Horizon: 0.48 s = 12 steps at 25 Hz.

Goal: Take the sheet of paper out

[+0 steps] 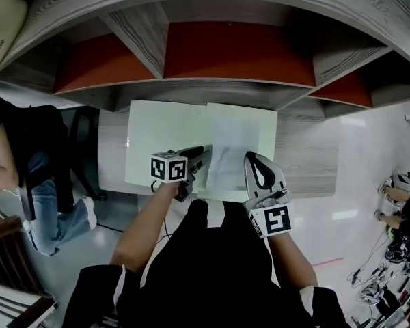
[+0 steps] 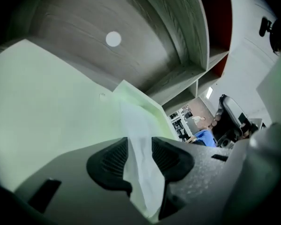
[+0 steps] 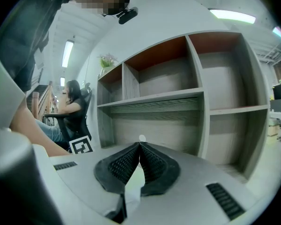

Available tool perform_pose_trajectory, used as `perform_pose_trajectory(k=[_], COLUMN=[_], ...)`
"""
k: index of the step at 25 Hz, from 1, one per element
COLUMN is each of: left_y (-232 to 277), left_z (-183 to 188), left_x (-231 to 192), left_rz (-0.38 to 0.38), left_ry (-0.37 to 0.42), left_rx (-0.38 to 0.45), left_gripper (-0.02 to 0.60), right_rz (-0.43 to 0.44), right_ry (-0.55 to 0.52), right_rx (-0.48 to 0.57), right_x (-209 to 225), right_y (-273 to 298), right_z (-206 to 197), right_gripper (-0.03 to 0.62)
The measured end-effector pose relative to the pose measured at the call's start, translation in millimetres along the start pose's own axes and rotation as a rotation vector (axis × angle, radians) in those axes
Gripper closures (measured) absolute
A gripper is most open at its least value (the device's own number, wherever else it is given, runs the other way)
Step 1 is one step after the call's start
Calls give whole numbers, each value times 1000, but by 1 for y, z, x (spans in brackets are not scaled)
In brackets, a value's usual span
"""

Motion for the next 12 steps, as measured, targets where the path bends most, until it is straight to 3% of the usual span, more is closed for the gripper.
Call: perform_pose_trajectory(k=[4, 12], left_y=[8, 23], left_z=[-9, -22], left_x=[-2, -5], left_rz=[-17, -18], left_ry=[-70, -138], left_rx=[-35, -85], left_gripper=[397, 397], right_rz=[-13, -9], right_ry=[5, 36], right_rx=[1, 20], right_x=[10, 16], right_y=[-3, -2], right_z=[-1, -3], right_gripper=[571, 571])
Point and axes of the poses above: the fingertips, and each gripper's own axes: y forward along the fingers, x to its right, z out of its top, the point moved 2 cm from there along -y, backward along the fingers
